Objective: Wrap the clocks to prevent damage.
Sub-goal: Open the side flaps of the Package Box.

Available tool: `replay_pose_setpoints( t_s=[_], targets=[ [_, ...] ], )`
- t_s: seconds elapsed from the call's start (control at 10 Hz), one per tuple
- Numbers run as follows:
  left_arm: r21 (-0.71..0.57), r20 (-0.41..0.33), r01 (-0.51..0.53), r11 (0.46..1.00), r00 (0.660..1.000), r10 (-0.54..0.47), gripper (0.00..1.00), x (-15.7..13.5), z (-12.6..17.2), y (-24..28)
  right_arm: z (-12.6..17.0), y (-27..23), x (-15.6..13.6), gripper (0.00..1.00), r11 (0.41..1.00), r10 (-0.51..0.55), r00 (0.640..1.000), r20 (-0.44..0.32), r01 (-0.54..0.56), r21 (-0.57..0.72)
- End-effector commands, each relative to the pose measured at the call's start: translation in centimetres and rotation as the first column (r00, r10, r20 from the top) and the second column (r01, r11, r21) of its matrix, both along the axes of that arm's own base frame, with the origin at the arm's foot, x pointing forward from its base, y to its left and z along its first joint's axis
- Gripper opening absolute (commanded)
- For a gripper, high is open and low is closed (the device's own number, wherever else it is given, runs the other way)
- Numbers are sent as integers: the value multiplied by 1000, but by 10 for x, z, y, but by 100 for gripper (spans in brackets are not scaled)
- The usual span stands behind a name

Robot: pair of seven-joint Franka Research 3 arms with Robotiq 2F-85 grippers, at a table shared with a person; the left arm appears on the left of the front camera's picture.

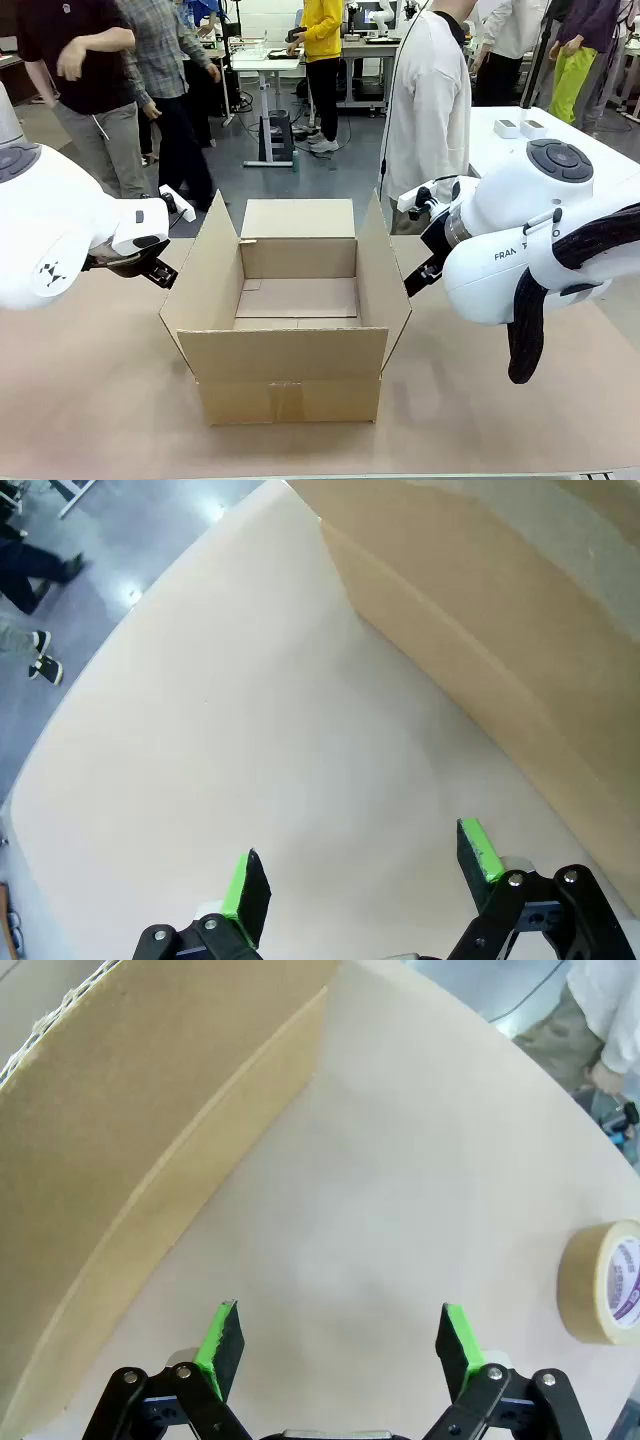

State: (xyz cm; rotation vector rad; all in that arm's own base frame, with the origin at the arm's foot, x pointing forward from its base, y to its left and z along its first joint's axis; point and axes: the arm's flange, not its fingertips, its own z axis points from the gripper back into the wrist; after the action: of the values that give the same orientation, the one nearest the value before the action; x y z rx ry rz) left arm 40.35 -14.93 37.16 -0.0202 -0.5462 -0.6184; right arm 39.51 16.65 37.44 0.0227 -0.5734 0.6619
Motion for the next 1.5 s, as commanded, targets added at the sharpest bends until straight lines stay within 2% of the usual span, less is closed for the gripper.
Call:
replay_pose_setpoints(
  t_s=[0.0,1.3,1.4],
  targets=[
    [0,0,0,1000,1000,0,100,0,0,0,0,0,0,100,1000,0,1000,0,0,0],
    [0,0,0,1000,1000,0,100,0,0,0,0,0,0,100,1000,0,1000,0,0,0],
    [75,62,71,995,995,-75,100,-1,39,1,0,0,0,100,1000,0,1000,0,0,0]
  ],
)
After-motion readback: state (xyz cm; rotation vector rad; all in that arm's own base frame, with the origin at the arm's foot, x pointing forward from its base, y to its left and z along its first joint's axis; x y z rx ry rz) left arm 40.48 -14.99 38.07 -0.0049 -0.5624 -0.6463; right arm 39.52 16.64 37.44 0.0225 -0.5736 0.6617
